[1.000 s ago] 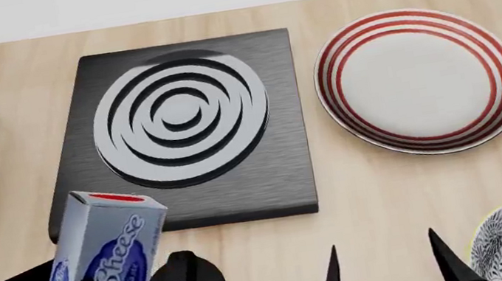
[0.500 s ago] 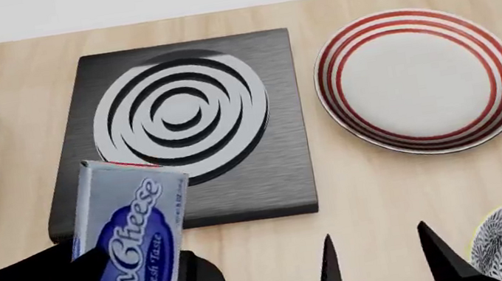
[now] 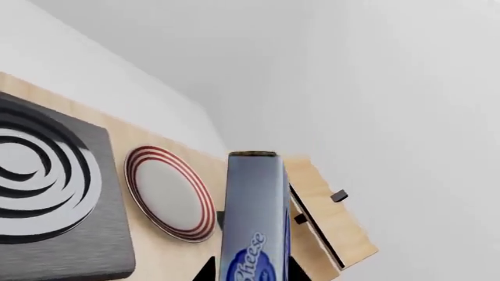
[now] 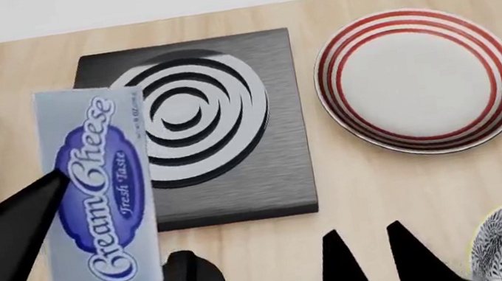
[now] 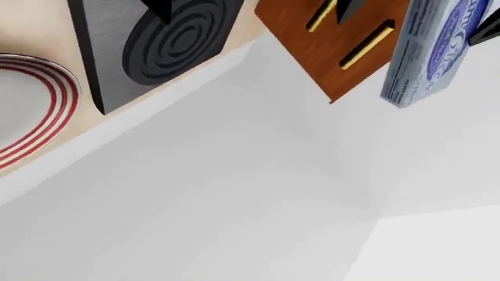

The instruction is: Pick up the cream cheese and put it in the bowl.

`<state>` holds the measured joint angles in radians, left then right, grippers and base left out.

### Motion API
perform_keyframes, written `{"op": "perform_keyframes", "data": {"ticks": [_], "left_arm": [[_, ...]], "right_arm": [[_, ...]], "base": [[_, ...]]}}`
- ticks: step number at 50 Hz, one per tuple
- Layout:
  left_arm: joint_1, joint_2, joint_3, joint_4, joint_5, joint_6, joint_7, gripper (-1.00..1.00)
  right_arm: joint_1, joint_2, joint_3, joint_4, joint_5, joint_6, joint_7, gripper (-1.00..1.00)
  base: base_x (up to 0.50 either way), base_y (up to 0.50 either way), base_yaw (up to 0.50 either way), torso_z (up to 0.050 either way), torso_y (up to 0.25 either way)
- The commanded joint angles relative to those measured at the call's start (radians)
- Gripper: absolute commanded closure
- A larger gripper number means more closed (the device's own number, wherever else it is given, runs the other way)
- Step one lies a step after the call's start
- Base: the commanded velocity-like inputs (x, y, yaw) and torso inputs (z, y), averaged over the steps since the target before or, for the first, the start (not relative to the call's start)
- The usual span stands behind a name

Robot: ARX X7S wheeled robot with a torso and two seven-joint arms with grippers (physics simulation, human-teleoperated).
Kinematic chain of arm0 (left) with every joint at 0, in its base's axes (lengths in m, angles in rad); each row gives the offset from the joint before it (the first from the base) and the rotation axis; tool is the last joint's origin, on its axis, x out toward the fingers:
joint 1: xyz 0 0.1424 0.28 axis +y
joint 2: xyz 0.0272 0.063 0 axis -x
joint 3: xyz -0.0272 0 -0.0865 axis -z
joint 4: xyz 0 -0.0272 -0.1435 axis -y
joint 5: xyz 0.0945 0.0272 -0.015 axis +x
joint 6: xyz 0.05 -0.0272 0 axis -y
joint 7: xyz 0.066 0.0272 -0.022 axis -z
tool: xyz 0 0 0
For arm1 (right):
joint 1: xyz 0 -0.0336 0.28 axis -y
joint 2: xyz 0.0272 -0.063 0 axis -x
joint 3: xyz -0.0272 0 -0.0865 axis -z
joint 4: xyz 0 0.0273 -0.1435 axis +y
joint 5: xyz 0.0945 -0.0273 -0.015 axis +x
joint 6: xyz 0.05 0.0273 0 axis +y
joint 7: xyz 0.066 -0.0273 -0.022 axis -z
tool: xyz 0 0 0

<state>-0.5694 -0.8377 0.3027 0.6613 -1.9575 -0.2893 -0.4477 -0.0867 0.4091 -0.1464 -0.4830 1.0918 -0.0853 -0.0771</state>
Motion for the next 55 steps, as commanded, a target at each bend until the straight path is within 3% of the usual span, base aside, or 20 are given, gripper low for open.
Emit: {"op": "perform_keyframes", "data": {"ticks": [1, 23, 55], "left_arm": [[-0.032, 0.051, -0.018, -0.034, -0.063, 0.061, -0.033, 1.0], [-0.049, 0.094, 0.012, -0.048, -0.073, 0.062, -0.052, 1.0], [-0.056, 0.136, -0.003, -0.03, -0.042, 0.112, -0.085, 1.0]], "right_arm": [[-0.011, 0.0, -0.002, 0.008, 0.178, -0.011, -0.124, -1.0], [0.026, 0.011, -0.032, 0.052, 0.493, 0.067, -0.248, -1.0], [0.044, 0.011, -0.084, 0.065, 0.566, 0.12, -0.273, -1.0]], "base": [[0.0, 0.0, 0.0, 0.0, 0.0], [0.0, 0.0, 0.0, 0.001, 0.0], [0.0, 0.0, 0.0, 0.0, 0.0]]}}
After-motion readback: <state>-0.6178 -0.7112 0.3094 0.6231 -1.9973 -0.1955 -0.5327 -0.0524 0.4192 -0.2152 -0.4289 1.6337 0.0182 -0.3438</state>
